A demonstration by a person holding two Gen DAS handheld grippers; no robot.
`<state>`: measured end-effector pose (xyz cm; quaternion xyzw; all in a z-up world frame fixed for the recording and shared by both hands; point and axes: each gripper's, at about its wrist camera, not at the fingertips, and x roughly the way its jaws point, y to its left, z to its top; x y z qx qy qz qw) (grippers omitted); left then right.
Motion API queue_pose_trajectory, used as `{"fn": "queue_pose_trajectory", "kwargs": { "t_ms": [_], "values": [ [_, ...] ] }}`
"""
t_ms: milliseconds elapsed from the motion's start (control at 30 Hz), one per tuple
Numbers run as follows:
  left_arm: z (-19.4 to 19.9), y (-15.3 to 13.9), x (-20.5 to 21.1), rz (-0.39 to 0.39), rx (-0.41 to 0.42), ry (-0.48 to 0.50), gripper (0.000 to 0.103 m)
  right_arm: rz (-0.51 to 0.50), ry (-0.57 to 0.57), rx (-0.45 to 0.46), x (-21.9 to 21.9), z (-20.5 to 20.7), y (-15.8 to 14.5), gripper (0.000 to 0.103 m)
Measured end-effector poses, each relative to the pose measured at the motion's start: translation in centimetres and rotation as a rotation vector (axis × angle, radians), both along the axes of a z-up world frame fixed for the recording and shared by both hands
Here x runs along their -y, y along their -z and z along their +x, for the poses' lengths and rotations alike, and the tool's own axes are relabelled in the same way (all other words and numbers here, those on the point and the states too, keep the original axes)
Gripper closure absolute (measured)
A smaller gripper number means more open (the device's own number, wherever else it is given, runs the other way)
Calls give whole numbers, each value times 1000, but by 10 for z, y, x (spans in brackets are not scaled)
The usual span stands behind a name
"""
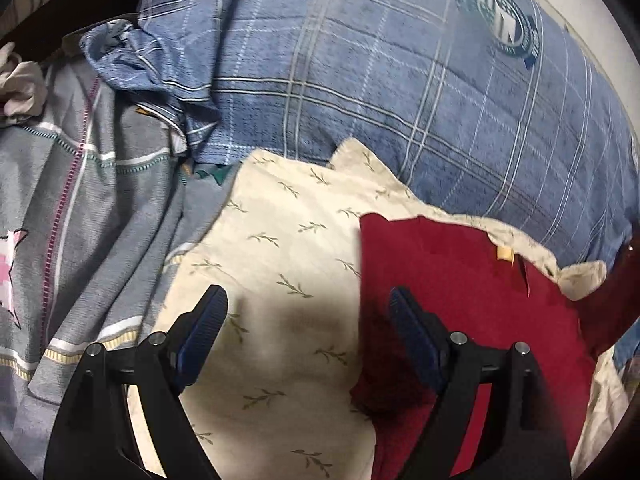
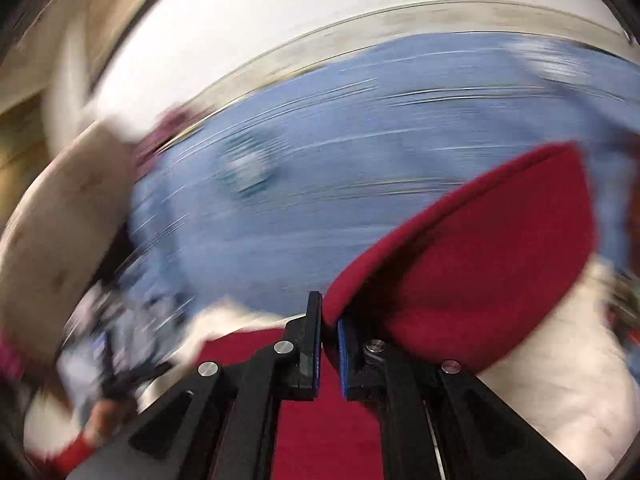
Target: Fold small clothes
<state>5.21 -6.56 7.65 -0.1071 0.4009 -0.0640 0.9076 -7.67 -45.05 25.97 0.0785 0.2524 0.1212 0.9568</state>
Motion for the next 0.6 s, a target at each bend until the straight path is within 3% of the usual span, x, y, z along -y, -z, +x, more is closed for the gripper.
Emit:
{"fn": "queue_pose_trajectory", "kwargs": {
  "t_ms": [100, 167, 200, 267, 300, 367, 433, 600],
  "values": [
    [0, -2, -6, -24, 14, -9, 20, -94, -179, -137, -72, 36, 45, 94],
    [2, -2, -8, -39, 21, -5, 20, -202, -208, -248, -112, 55, 100, 91],
    [2, -2, -9, -42, 22, -3, 20, -233, -212, -309, -119, 62, 123, 83],
    [3, -2, -10, -54, 25, 1, 20, -228, -206, -379, -119, 60, 148, 78],
    [4, -2, -10, -62, 26, 4, 20, -206, -200, -379, -114, 53, 150, 76],
    [4, -4, -9, -76, 30, 12, 20, -173, -161, -360, -94, 40, 146, 59],
    [3, -6, -5, -85, 40, 26, 20, -145, -105, -311, -69, 18, 134, 48],
    [-1, -7, 6, -69, 58, 63, 20, -73, 59, -259, -7, -3, 117, 41]
  ]
}}
